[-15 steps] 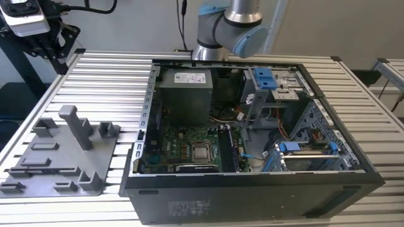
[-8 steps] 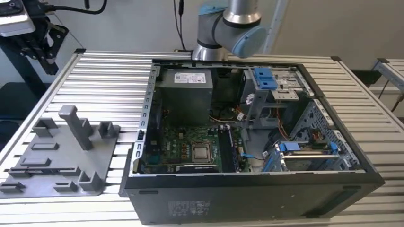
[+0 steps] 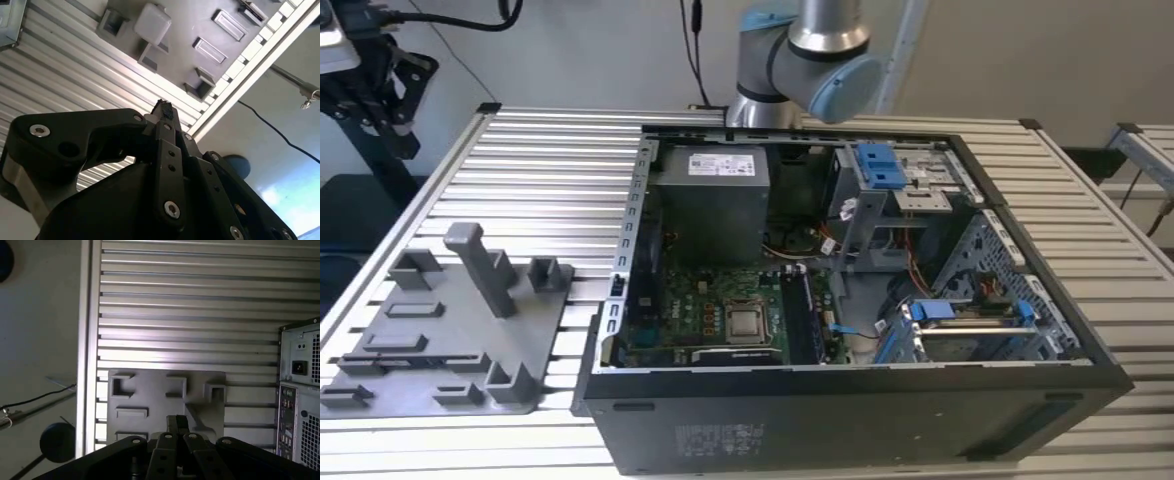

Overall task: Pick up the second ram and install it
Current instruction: 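Reach for the second ram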

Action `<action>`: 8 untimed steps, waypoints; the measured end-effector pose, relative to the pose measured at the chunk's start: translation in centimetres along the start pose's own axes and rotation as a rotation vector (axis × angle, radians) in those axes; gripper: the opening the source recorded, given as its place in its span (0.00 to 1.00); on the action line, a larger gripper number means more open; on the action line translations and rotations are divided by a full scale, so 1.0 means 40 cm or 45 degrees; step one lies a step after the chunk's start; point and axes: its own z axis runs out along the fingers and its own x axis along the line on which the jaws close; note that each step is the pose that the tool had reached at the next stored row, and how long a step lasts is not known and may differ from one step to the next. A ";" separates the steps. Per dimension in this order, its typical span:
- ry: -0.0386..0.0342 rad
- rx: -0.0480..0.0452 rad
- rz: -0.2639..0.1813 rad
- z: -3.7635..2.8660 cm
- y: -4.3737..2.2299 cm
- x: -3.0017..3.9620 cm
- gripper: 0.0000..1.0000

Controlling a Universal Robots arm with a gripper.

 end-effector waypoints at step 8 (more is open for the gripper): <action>0.0001 0.000 -0.004 0.002 0.001 0.048 0.11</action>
